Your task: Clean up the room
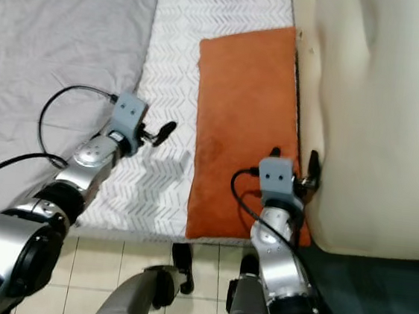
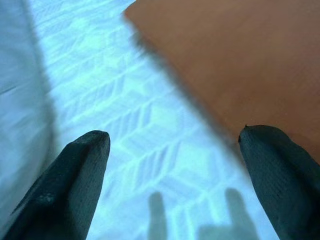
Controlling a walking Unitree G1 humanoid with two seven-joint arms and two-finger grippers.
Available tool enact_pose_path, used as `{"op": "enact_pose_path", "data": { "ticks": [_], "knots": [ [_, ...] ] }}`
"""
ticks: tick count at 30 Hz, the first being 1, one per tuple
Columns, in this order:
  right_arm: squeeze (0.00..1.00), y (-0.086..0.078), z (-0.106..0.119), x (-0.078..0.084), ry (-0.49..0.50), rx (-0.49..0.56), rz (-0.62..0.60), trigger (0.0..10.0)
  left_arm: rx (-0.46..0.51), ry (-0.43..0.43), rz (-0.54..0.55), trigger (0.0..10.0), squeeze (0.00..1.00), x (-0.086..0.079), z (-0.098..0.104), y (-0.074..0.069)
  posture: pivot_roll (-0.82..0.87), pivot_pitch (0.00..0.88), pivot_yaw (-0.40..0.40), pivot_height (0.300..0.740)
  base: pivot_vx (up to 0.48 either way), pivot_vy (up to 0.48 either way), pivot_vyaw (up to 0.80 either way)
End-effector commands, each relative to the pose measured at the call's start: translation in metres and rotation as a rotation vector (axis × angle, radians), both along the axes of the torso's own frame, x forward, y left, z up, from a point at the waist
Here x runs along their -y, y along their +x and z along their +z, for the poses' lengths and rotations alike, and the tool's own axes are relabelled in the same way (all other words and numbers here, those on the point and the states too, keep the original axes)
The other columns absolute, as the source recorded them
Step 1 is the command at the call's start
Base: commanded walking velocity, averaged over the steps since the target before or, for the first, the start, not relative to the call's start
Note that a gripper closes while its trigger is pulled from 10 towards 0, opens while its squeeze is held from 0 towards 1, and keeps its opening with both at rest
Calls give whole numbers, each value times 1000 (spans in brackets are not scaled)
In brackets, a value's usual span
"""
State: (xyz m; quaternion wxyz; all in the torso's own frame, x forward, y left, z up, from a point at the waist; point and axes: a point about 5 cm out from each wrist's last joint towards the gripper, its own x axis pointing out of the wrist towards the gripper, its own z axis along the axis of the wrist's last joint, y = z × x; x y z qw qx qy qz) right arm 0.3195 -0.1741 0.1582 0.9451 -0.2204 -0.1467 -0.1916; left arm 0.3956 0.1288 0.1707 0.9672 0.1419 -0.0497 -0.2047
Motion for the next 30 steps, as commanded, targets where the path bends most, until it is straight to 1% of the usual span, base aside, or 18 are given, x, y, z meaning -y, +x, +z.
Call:
{"op": "enact_pose_path", "data": {
  "ticks": [1, 4, 5, 7, 9, 10, 11, 13, 14, 15, 16, 17, 18, 19, 20, 22, 25, 30],
  "knots": [
    [1000, -19, 4, 10, -38, 28, 5, 10000, -35, 62, -2, 10000, 1000, -19, -31, -15, -189, 461, 126, 740, 0, 0, 0],
    [1000, -39, 20, 12, -182, 76, 56, 10000, -44, 81, -33, 10000, 1000, -34, -53, -35, -169, 389, 106, 740, 0, 0, 0],
    [1000, -39, 20, 12, -182, 76, 56, 10000, -44, 81, -33, 10000, 1000, -34, -53, -35, -169, 389, 106, 740, 0, 0, 0],
    [1000, -49, 24, 13, -230, 95, 68, 10000, -36, 94, -50, 10000, 1000, -35, -63, -46, -158, 357, 104, 740, 0, 0, 0],
    [1000, -63, 13, 15, -205, 46, 98, 10000, -29, 70, -64, 10000, 1000, -30, -76, -66, -136, 255, 94, 740, 0, 0, 0],
    [1000, -67, 7, 16, -191, 20, 109, 10000, -30, 57, -62, 10000, 1000, -27, -80, -73, -133, 240, 94, 740, 0, 0, 0],
    [1000, -67, 7, 16, -191, 20, 109, 10000, -30, 57, -62, 10000, 1000, -27, -80, -73, -133, 240, 94, 740, 0, 0, 0],
    [1000, -78, -6, 19, -174, -38, 114, 10000, -26, 20, -66, 10000, 1000, -22, -87, -89, -122, 171, 93, 740, 0, 0, 0],
    [1000, -80, -10, 21, -172, -66, 114, 10000, -30, 10, -64, 10000, 1000, -19, -89, -93, -120, 156, 91, 740, 0, 0, 0],
    [1000, -86, -18, 24, -128, -108, 115, 10000, -33, -9, -50, 10000, 984, -18, -90, -100, -112, 121, 88, 740, 0, 0, 0],
    [1000, -92, -33, 29, -4, -187, 124, 10000, -19, -41, 7, 10000, 0, -19, -90, -107, -94, 84, 84, 740, 0, 0, 0],
    [1000, -95, -43, 33, 86, -238, 129, 10000, -11, -61, 49, 10000, 0, -20, -90, -111, -90, 71, 81, 740, 0, 0, 0],
    [1000, -95, -43, 33, 86, -238, 129, 10000, -11, -61, 49, 10000, 0, -20, -90, -111, -90, 71, 81, 740, 0, 0, 0],
    [1000, -99, -59, 38, 254, -302, 117, 10000, -23, -102, 115, 10000, 0, -23, -92, -114, -85, 53, 78, 740, 0, 0, 0],
    [1000, -100, -70, 42, 363, -337, 109, 10000, -39, -126, 158, 10000, 0, -24, -93, -115, -82, 45, 77, 740, 0, 0, 0],
    [1000, -98, -88, 53, 472, -388, 96, 10000, -79, -177, 214, 10000, 0, -21, -98, -117, -70, 0, 67, 740, 0, 0, 0],
    [1000, -97, -96, 60, 484, -403, 98, 10000, -131, -232, 236, 10000, 0, -19, -103, -118, -71, 0, 69, 740, 0, 0, 0],
    [1000, -98, -98, 53, 445, -422, 140, 10000, -95, -274, 221, 10000, 0, -16, -94, -113, -73, 0, 77, 740, 0, 0, 0]
  ]
}}
